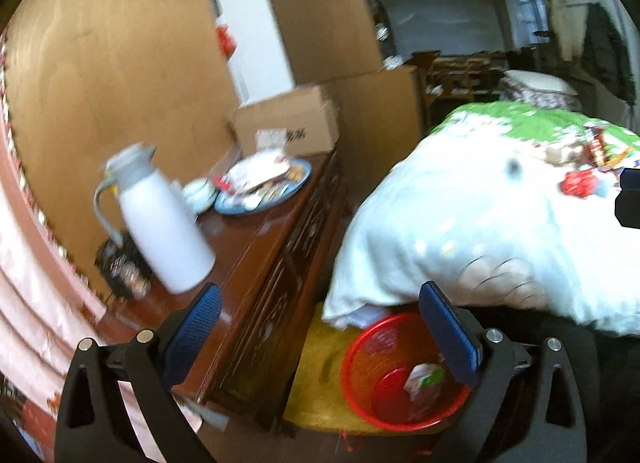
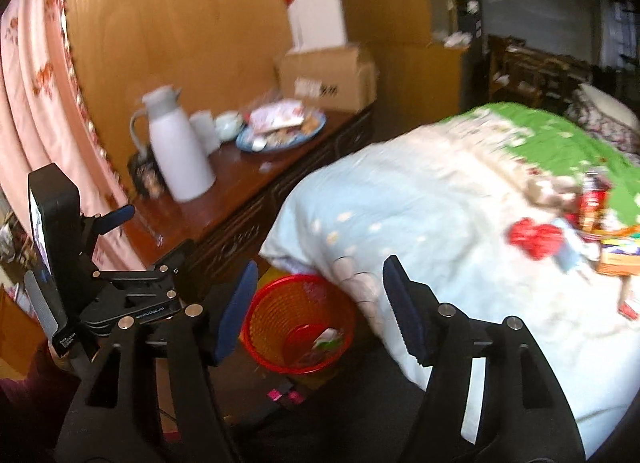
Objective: Collect trash
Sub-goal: 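Move both tools back over the bed toward the remaining trash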
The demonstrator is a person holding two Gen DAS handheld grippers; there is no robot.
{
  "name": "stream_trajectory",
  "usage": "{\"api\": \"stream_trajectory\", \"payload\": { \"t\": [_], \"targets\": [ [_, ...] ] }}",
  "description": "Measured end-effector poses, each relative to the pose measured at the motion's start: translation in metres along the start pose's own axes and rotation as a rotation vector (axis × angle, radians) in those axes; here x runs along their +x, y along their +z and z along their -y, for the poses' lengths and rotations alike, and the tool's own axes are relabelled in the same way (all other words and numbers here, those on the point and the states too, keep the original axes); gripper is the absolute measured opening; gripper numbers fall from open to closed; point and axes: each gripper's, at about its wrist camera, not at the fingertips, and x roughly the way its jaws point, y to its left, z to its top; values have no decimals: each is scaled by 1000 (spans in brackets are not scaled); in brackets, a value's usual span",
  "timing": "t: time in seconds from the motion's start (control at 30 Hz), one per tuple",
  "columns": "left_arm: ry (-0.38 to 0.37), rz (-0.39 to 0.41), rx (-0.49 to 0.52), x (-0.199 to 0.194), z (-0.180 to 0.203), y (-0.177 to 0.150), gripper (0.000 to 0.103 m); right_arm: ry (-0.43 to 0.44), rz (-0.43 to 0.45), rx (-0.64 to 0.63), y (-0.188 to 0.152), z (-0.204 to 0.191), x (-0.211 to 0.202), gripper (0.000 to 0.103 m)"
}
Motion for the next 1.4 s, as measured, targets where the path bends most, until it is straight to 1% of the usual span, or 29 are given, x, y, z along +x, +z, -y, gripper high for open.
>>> {"api": "stream_trajectory", "payload": {
  "t": [0.17,0.3,0.4,0.53,0.63,0.7,0.83,0.9,0.93,1.03,1.07,1.2,1.4],
  "targets": [
    [-84,76,52,-32,39,26,97,-72,108,53,-5,36,-53,70],
    [-175,120,96,-52,77,44,97,-128,169,89,-11,61,-85,73],
    [-238,140,140,-60,112,55,97,-172,208,134,-19,89,-108,74],
    [-315,142,194,-59,162,68,97,-225,232,201,-28,125,-126,75],
    [-378,123,236,-46,203,78,97,-273,230,254,-36,155,-130,75],
    [-404,108,258,-35,223,81,97,-312,224,293,-42,178,-129,75],
    [-457,67,280,-9,257,87,97,-377,214,356,-51,215,-122,75],
    [-479,45,285,7,276,91,97,-429,202,375,-55,233,-115,75],
    [-487,38,285,13,284,93,97,-441,195,382,-53,238,-109,75],
    [-513,9,277,30,295,97,97,-475,169,409,-57,260,-95,75],
    [-525,-12,274,40,303,99,97,-491,155,422,-59,270,-89,75],
    [-531,-71,260,74,312,102,97,-526,128,468,-64,297,-71,75],
    [-543,-178,190,124,300,106,97,-593,92,528,-74,330,-45,75]
  ]
}}
